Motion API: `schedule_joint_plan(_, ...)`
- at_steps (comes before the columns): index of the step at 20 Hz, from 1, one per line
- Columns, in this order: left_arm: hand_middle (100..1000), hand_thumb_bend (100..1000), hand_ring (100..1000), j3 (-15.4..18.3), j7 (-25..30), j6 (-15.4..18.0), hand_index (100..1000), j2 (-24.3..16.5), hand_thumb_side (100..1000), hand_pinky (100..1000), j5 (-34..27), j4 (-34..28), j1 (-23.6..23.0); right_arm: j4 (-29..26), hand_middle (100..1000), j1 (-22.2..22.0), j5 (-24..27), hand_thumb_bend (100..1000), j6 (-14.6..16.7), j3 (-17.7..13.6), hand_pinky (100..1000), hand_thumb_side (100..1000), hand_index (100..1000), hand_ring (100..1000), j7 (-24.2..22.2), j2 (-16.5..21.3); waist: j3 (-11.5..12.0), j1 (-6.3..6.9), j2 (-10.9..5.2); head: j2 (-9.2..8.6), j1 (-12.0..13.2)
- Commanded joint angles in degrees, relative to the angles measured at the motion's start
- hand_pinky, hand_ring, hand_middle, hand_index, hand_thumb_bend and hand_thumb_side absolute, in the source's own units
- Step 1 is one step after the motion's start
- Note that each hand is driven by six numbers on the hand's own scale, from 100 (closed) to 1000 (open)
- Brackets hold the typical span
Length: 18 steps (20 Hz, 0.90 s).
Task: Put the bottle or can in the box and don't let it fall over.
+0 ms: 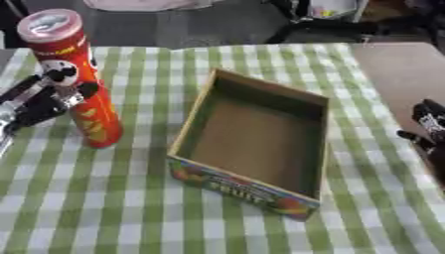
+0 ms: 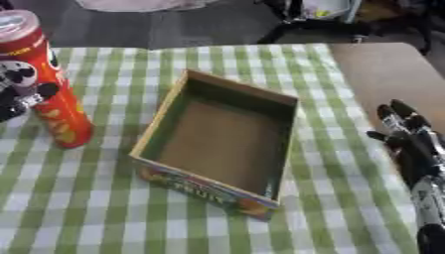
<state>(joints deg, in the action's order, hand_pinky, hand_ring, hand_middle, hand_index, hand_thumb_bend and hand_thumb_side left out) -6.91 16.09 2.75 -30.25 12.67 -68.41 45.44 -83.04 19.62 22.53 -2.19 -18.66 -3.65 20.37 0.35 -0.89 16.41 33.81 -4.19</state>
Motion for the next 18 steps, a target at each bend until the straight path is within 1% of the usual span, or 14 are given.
schedule_joint_plan(1,982,548,813,0.1,-1.4,0.3,890,-1.4,774,1000,1.6,-2.2,1.2,-0.4,1000,0.6,-0.2,295,-0.1,-0.5,702,310,901,1000,-0.1,0.9,0.0,-0.04,-0.89,-0.64,-0.2)
schedule_joint_plan(5,982,550,816,0.0,-2.2,0.3,889,-1.3,769,1000,3.4,-2.4,1.1,-0.3,1000,0.5,-0.2,287,-0.2,-0.5,702,309,901,1000,-0.1,0.8,0.0,-0.06,-0.88,-0.68,-0.1)
schedule_joint_plan(8,995,560,826,-0.1,-2.3,0.0,897,-1.1,782,1000,4.0,-1.8,1.2,-0.2,1000,0.5,-0.1,290,-0.3,-0.5,702,311,901,1000,-0.1,0.7,-0.1,-0.11,-0.84,-0.75,-0.1)
schedule_joint_plan(11,989,553,814,-0.2,-2.6,-0.3,896,-0.9,775,1000,4.6,-1.3,1.4,-0.2,1000,0.5,-0.1,289,-0.3,-0.5,702,311,901,1000,-0.1,0.6,-0.1,-0.17,-0.78,-0.85,0.0)
schedule_joint_plan(13,979,543,796,-0.1,-3.2,-0.5,885,-0.7,772,1000,4.6,-0.9,1.5,-0.1,1000,0.5,0.0,288,-0.4,-0.5,702,312,901,1000,-0.1,0.6,-0.1,-0.19,-0.75,-0.88,0.0)
schedule_joint_plan(17,979,543,796,-0.2,-4.1,-0.4,885,-0.5,772,1000,3.9,-0.5,1.6,-0.1,1000,0.5,0.0,288,-0.4,-0.5,702,312,901,1000,-0.2,0.5,-0.1,-0.21,-0.71,-0.94,0.1)
schedule_joint_plan(18,937,525,744,-0.2,-4.2,-0.2,861,-0.4,768,1000,3.7,-0.6,1.6,-0.1,1000,0.5,0.0,286,-0.4,-0.5,703,313,902,1000,-0.2,0.5,-0.2,-0.26,-0.69,-0.97,0.2)
